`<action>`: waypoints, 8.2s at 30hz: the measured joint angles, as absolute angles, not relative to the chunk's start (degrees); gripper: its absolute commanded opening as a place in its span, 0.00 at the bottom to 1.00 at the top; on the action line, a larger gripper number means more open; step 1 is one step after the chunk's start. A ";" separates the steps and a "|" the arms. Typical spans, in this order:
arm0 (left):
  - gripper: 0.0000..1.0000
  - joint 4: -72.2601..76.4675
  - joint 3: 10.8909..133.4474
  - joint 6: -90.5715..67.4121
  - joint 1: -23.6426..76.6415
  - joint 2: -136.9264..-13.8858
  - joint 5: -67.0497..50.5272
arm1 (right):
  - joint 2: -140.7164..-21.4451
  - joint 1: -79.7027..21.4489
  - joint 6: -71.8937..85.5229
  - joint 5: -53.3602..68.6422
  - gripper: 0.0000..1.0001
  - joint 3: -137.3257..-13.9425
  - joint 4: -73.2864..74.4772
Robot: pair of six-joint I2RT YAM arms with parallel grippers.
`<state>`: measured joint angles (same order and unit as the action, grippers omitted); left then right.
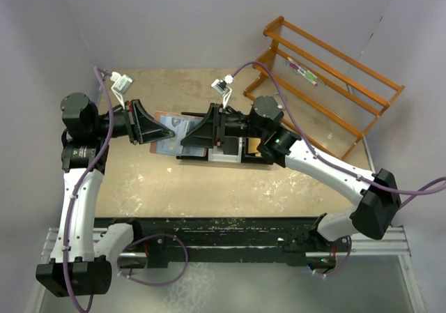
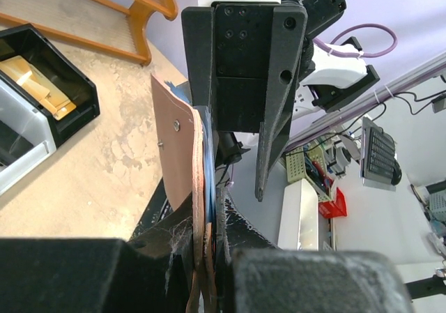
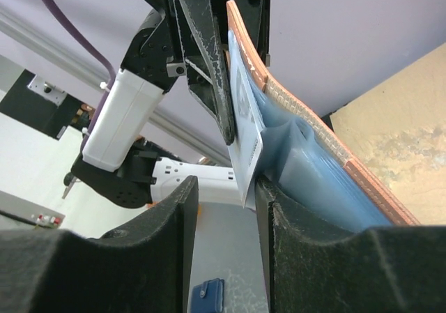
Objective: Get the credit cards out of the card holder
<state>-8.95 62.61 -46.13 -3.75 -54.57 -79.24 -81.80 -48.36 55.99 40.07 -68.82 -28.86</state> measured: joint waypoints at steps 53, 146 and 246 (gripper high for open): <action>0.00 -3.11 62.61 -52.77 -3.73 -56.42 -82.28 | -84.71 -44.93 69.87 44.84 0.13 -61.67 -50.65; 0.00 -41.54 83.15 -11.84 -3.75 -53.08 -59.61 | -101.08 -39.11 37.52 19.22 0.82 -78.96 3.90; 0.00 -2.17 73.28 -56.23 -3.79 -52.88 -77.38 | -73.12 -39.86 51.90 46.06 0.57 -62.46 -29.10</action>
